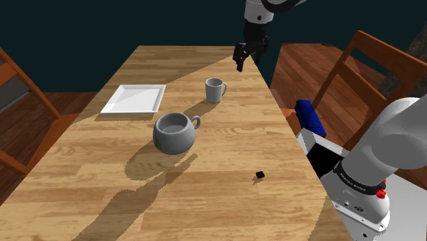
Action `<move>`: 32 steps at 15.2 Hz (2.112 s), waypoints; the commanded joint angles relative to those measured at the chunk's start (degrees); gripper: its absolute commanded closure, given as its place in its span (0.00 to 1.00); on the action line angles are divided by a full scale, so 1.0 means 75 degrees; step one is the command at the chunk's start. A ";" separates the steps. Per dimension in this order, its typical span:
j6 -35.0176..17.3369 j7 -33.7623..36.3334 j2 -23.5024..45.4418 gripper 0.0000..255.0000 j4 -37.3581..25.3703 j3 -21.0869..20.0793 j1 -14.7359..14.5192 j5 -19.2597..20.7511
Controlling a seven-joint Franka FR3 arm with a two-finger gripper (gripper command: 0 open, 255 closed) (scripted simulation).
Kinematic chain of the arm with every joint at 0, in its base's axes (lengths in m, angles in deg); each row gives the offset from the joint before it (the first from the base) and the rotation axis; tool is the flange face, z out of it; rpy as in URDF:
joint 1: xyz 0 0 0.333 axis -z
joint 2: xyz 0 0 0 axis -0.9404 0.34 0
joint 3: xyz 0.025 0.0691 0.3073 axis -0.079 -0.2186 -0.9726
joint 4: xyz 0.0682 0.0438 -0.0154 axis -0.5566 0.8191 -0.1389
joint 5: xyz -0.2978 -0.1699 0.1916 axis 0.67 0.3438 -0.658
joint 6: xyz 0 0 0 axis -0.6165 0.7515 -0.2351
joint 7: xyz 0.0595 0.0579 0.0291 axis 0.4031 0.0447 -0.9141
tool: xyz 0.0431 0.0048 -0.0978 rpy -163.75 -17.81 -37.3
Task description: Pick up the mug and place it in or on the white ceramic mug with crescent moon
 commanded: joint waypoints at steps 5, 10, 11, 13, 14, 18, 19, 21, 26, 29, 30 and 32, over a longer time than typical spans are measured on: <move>-0.0677 0.0346 0.1811 0.00 -0.1029 -0.0166 0.0006 0.0244; -0.0947 0.0649 0.3322 0.00 -0.2169 -0.0238 -0.0067 0.0512; -0.0971 0.0704 0.3629 0.00 -0.2430 -0.0242 -0.0091 0.0567; -0.0992 0.0806 0.4248 0.00 -0.2987 -0.0240 -0.0148 0.0673; -0.0987 0.0852 0.4561 0.00 -0.3285 -0.0235 -0.0181 0.0724; -0.1117 0.0944 0.5278 0.00 -0.3832 -0.0203 -0.0255 0.0835; -0.1201 0.0951 0.5321 0.00 -0.3790 -0.0197 -0.0254 0.0845; -0.1369 0.0965 0.5409 0.00 -0.3710 -0.0186 -0.0253 0.0867; -0.1582 0.0983 0.5531 0.00 -0.3617 -0.0170 -0.0252 0.0896; -0.1582 0.0983 0.5531 0.00 -0.3617 -0.0170 -0.0252 0.0896; -0.1582 0.0983 0.5531 0.00 -0.3617 -0.0170 -0.0252 0.0896; -0.1581 0.0983 0.5531 0.00 -0.3618 -0.0170 -0.0252 0.0895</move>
